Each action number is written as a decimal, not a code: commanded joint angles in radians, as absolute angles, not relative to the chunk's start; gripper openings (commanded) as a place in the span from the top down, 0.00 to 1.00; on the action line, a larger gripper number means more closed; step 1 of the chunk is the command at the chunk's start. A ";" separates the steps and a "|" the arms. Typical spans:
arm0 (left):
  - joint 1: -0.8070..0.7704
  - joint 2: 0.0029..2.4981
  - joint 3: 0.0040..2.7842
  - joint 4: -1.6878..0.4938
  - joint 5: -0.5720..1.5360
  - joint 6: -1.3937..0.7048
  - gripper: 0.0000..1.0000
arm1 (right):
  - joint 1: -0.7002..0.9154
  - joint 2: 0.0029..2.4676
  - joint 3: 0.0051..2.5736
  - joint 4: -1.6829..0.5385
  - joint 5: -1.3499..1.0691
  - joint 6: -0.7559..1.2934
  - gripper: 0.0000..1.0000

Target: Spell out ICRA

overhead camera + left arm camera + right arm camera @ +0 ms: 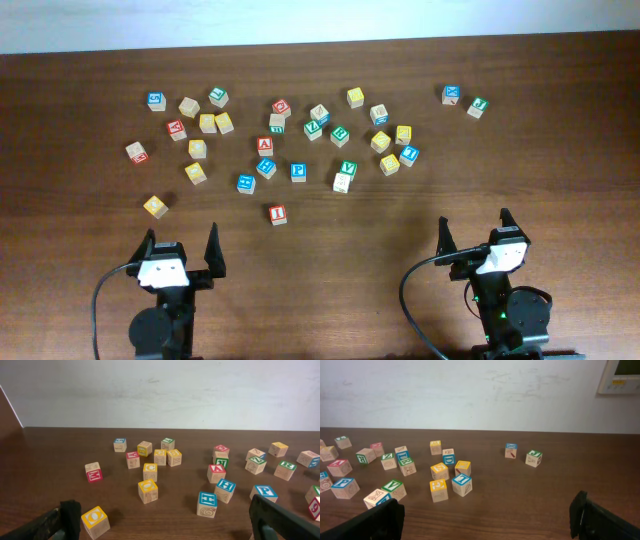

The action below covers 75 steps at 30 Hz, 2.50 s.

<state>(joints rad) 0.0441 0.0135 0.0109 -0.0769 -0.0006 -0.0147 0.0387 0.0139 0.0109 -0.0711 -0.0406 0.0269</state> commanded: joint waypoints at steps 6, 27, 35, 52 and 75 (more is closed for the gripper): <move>0.040 0.007 0.009 -0.083 -0.008 0.005 0.01 | 0.032 0.003 0.006 -0.078 -0.029 0.033 0.02; 0.040 0.007 0.009 -0.083 -0.008 0.005 0.01 | 0.032 0.003 0.006 -0.078 -0.029 0.033 0.02; 0.040 0.007 0.009 -0.083 -0.007 0.005 0.01 | 0.032 0.003 0.006 -0.078 -0.029 0.033 0.02; 0.040 0.007 0.009 -0.083 -0.007 0.005 0.01 | 0.032 0.003 0.006 -0.078 -0.029 0.033 0.02; 0.040 0.007 0.009 0.640 0.765 -0.242 0.01 | 0.032 0.003 0.006 -0.078 -0.029 0.033 0.02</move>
<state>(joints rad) 0.0406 0.0128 0.0097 0.4648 0.6884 -0.1078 0.0387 0.0128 0.0109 -0.0711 -0.0380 0.0265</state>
